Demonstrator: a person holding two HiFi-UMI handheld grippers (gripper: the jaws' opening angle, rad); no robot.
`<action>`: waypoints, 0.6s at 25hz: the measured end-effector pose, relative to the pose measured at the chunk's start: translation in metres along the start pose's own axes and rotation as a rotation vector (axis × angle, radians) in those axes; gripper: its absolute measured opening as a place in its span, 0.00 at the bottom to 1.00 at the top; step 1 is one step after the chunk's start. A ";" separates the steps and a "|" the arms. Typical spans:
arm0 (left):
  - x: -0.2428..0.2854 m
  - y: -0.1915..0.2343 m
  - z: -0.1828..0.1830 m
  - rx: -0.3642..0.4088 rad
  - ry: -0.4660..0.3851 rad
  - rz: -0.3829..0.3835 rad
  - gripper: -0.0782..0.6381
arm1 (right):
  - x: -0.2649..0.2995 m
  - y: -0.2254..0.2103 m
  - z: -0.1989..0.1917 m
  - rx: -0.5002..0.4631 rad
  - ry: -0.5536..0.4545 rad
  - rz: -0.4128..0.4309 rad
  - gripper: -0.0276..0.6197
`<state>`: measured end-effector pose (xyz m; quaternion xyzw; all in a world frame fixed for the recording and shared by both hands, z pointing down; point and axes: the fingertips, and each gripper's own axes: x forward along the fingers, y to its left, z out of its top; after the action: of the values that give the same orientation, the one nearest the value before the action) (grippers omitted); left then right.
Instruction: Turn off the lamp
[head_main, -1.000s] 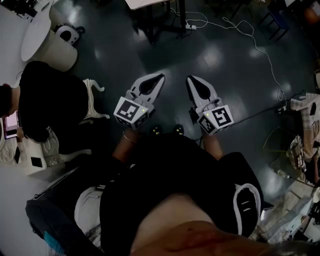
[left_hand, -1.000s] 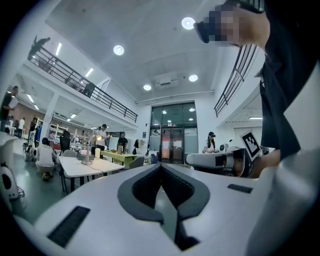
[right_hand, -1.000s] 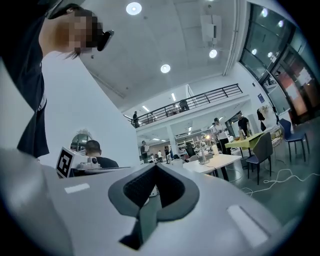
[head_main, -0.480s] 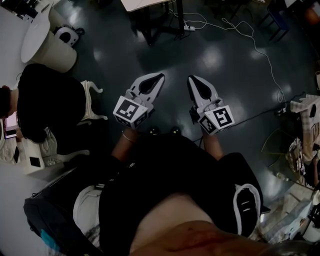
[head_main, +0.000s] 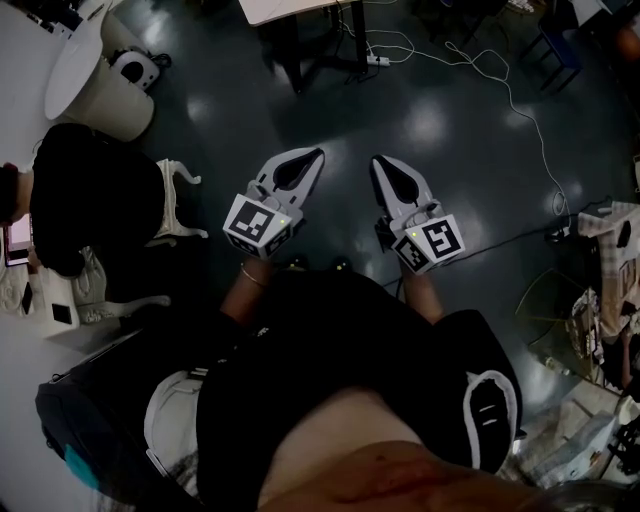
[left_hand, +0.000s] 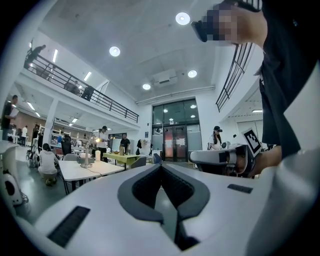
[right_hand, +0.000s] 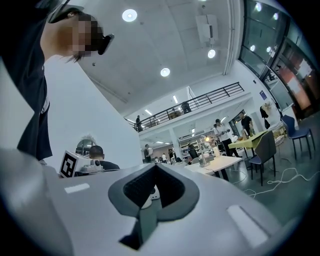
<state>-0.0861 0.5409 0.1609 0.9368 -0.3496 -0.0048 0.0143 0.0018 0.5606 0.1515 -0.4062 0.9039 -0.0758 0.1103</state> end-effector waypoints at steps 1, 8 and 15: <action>0.001 -0.002 -0.001 0.011 0.006 0.006 0.12 | -0.003 -0.002 0.000 0.002 0.000 0.004 0.04; -0.003 -0.009 -0.001 0.016 0.017 0.028 0.12 | -0.006 -0.007 -0.005 0.020 -0.001 0.019 0.04; 0.001 0.001 -0.008 0.020 0.008 0.045 0.12 | -0.001 -0.009 -0.006 0.017 0.003 0.031 0.04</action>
<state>-0.0859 0.5397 0.1690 0.9287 -0.3708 0.0030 0.0064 0.0068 0.5555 0.1594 -0.3912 0.9096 -0.0826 0.1135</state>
